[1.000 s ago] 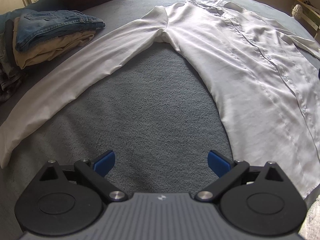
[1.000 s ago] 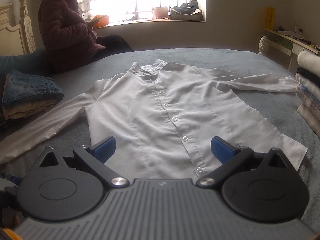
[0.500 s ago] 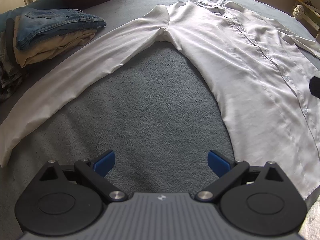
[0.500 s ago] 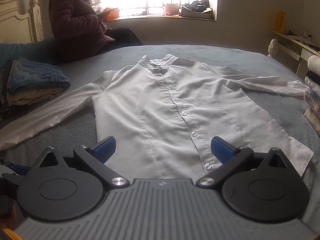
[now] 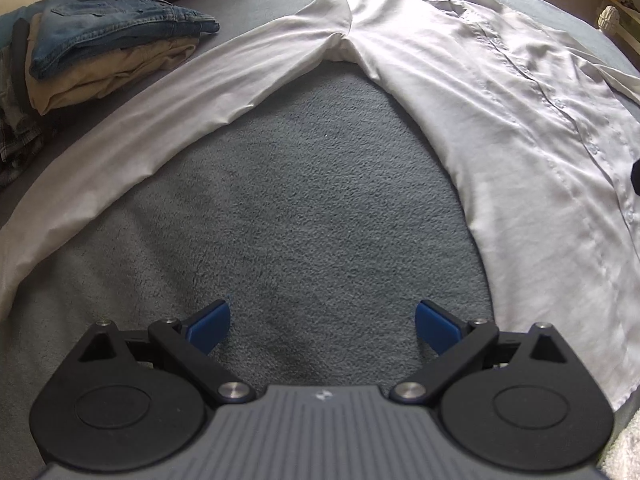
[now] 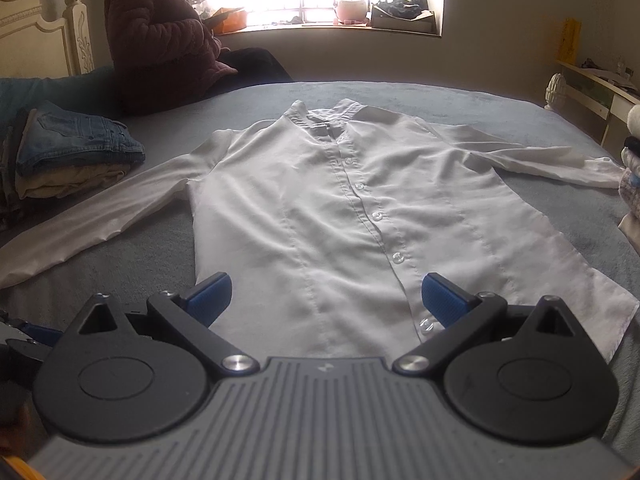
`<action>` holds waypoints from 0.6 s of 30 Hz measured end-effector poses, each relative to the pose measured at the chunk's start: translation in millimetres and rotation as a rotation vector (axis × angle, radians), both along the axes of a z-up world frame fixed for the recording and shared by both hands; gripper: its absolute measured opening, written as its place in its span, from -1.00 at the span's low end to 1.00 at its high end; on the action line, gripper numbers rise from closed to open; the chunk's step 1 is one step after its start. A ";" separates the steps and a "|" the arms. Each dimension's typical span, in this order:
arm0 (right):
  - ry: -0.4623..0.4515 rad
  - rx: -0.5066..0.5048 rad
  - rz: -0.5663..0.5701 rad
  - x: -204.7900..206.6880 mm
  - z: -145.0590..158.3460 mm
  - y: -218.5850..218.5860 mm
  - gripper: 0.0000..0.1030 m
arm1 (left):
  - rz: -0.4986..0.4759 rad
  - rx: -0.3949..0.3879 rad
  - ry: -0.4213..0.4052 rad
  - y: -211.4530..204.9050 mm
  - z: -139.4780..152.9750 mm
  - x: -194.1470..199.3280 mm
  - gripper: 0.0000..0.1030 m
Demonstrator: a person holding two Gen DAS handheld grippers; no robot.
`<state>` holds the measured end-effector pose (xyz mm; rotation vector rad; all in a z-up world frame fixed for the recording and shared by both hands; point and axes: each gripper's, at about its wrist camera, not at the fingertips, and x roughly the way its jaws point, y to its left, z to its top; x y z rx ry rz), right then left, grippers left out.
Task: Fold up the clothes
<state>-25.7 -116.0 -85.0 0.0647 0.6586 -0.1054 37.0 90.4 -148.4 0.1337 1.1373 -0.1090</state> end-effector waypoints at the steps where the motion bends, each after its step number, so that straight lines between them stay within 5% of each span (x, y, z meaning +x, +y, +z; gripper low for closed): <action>1: 0.003 0.000 0.001 0.6 -0.9 -0.1 0.98 | 0.000 -0.005 0.001 0.7 -0.8 0.4 0.94; 13: 0.016 0.033 -0.003 2.3 -6.3 -4.6 0.98 | 0.070 -0.248 -0.093 25.5 3.6 -0.7 0.94; 18: 0.016 0.046 -0.003 2.3 -7.9 -7.0 0.98 | -0.006 -0.276 -0.156 21.3 8.6 -3.8 0.94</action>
